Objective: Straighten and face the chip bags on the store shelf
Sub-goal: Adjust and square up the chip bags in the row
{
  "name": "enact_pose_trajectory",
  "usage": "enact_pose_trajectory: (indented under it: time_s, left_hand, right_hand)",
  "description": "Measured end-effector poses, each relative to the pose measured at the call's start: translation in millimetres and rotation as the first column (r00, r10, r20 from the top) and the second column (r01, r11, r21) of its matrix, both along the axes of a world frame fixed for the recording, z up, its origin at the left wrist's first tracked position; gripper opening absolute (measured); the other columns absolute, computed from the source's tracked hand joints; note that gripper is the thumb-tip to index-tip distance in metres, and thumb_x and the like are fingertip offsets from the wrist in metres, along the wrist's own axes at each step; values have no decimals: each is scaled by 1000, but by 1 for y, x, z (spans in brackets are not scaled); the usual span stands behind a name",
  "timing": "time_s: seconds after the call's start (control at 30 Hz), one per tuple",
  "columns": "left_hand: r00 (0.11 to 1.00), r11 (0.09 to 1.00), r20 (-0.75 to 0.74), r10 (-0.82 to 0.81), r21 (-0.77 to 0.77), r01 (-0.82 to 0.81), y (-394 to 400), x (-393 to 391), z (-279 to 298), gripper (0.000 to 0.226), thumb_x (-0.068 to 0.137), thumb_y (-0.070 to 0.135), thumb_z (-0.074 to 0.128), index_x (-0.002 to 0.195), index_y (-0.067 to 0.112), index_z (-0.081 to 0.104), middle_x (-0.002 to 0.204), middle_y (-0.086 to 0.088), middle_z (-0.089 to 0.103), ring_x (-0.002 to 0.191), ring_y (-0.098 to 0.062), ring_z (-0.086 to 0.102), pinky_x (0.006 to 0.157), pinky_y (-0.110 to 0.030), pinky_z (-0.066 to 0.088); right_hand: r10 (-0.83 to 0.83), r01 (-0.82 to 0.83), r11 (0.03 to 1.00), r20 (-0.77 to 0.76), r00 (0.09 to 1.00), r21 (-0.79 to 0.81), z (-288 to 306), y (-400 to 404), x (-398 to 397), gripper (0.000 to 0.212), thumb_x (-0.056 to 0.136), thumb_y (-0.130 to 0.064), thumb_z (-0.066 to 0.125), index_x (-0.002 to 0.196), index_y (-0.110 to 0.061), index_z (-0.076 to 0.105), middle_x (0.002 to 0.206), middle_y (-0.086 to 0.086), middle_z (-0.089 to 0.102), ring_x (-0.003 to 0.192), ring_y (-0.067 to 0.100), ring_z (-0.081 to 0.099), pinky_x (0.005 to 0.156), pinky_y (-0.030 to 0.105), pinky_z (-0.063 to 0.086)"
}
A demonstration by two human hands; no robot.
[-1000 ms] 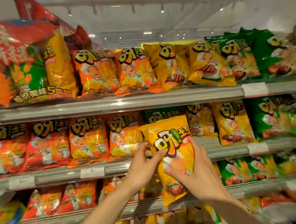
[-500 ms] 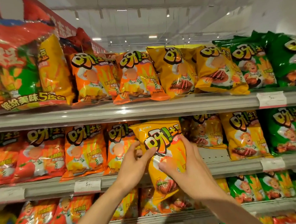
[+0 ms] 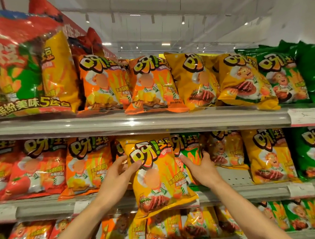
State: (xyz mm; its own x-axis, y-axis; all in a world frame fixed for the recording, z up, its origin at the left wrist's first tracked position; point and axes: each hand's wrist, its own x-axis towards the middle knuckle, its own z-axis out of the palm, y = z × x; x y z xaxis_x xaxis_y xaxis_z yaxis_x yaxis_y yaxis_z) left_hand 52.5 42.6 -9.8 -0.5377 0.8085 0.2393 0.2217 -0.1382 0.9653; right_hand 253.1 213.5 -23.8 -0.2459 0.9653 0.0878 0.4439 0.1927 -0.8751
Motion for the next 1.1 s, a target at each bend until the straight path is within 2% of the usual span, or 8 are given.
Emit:
enact_pose_trajectory:
  time_s: [0.13,0.3,0.47,0.57,0.77,0.83,0.97,1.1]
  left_hand:
    - [1000,1000,2,14,9,-14,2,1,-3,60,92,36,65,145,20,44,112,15,62,102,-3,58,79,-13,41]
    - [997,997,-34,71,-17,-72,0,12,0,45,95,32,63,136,19,49,93,25,52,79,14,53,64,-1,39]
    - [992,994,-77,100,-42,-104,5,24,-2,47,95,38,62,138,26,45,107,18,58,99,5,59,74,-12,41]
    - [988,989,-95,123,-73,-130,15,33,0,30,98,31,60,125,28,46,88,18,55,66,18,58,59,-2,42]
    - [970,980,-165,179,-59,-191,56,57,7,48,99,38,57,140,17,44,81,11,55,68,1,51,55,-4,39]
    - [963,978,-198,185,-54,-200,70,64,10,47,99,40,56,137,15,45,84,4,60,72,-5,57,57,-8,40]
    - [942,972,-263,208,-57,-230,98,66,9,46,98,46,55,131,15,48,114,-11,68,108,-30,63,83,-34,45]
    - [835,945,-514,194,-132,-301,121,69,6,41,102,42,47,129,11,47,97,-12,69,98,-40,65,70,-36,43]
  right_hand:
    - [39,-41,999,-120,992,-10,-5,4,1,84,77,-61,72,136,-10,40,105,-5,64,93,10,61,79,29,45]
    - [28,-26,1000,-127,991,17,5,10,12,101,71,-66,74,145,-11,34,127,3,60,114,23,58,95,36,46]
    - [9,-6,999,-73,997,34,27,23,51,83,62,-74,74,114,-11,56,99,1,67,91,20,62,88,37,49]
    - [-10,13,998,-61,998,60,32,32,77,98,45,-84,73,114,-16,60,104,4,71,95,24,67,92,45,53]
    - [-25,30,995,-56,998,92,35,36,124,103,62,-76,72,138,-12,45,118,4,64,107,25,60,94,41,48]
    - [-31,38,994,-74,997,99,33,38,136,81,73,-62,73,131,-11,49,101,-2,65,93,20,61,86,38,48]
    - [-49,55,992,-53,997,118,35,33,156,63,78,-58,72,123,-22,46,100,-7,61,90,16,59,81,33,41]
    - [-36,44,989,-60,998,142,37,25,163,36,80,-52,73,93,-26,51,93,-8,64,78,4,55,70,31,40]
